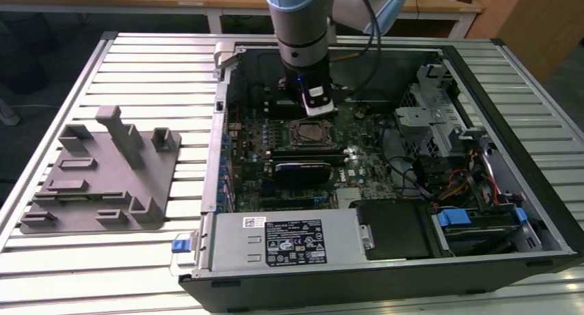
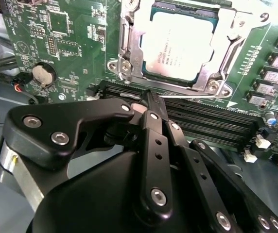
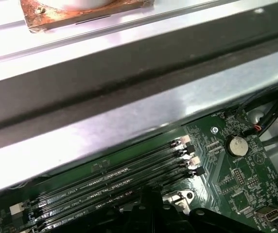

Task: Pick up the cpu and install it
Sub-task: 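Install the first cpu locking lever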

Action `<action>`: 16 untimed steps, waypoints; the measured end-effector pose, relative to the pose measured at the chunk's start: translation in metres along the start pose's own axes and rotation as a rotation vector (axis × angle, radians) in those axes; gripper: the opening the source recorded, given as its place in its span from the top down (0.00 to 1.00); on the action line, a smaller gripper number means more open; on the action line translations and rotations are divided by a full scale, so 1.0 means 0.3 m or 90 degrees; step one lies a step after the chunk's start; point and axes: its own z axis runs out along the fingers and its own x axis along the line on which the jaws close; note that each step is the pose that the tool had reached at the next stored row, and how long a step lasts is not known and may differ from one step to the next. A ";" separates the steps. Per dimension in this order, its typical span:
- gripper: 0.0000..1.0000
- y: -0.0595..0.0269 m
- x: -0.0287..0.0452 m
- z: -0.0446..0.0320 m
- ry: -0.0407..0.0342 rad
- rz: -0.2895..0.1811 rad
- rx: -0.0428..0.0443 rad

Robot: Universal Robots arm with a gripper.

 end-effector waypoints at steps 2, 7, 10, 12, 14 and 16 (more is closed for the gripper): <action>0.89 -0.001 0.006 0.000 0.0000 0.000 -0.0002; 0.89 -0.001 0.014 0.003 -0.0003 0.000 0.0008; 0.89 -0.001 0.014 0.003 -0.0004 0.000 0.0009; 0.89 -0.001 0.015 0.004 -0.0013 -0.001 0.0027; 0.89 -0.002 0.015 0.005 -0.0028 -0.002 0.0068; 0.89 -0.003 0.015 0.008 -0.0035 -0.002 0.0090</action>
